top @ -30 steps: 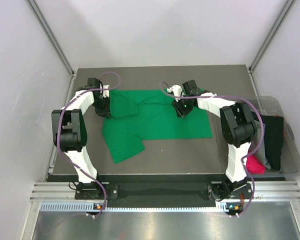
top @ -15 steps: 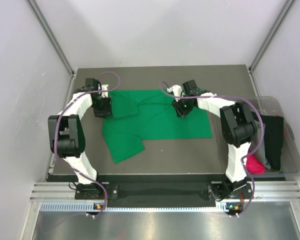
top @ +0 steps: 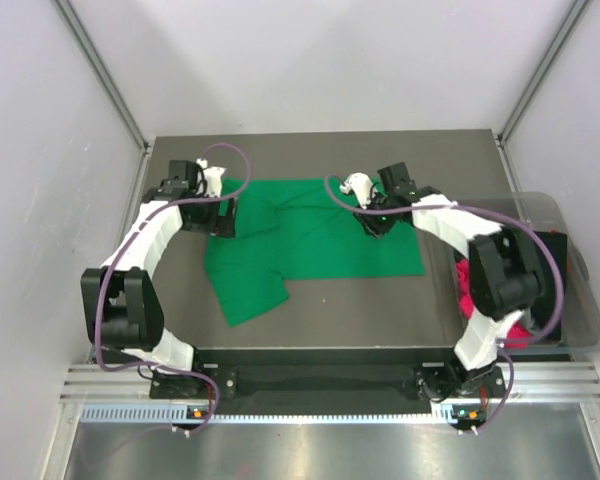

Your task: Fold and stack the t-shirts

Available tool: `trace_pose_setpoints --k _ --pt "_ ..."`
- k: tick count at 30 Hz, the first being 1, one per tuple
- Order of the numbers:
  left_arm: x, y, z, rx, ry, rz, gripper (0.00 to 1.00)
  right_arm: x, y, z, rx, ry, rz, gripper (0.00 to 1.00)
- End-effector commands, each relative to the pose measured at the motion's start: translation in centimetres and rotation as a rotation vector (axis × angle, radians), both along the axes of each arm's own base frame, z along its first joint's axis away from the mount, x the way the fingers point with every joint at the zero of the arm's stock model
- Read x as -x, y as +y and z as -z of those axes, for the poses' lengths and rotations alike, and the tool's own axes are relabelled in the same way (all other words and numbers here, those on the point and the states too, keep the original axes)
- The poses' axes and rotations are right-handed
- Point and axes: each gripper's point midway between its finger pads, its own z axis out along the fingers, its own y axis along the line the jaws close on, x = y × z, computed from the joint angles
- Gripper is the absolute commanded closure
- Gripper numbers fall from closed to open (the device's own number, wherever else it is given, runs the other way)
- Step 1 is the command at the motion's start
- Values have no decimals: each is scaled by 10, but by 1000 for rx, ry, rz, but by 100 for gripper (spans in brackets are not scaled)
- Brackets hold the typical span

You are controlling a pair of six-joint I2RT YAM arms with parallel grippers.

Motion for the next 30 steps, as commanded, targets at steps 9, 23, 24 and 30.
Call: trace_pose_setpoints --k 9,23,24,30 --pt "20 -50 -8 42 -27 209 23 120 -46 -34 146 1 -426 63" --pt "32 -47 -21 32 -17 217 42 133 -116 10 366 131 -353 67" --pt "33 -48 -21 33 -17 218 42 132 -118 13 367 136 -349 67" --pt "44 -47 -16 31 12 242 37 127 -125 30 367 177 -332 67"
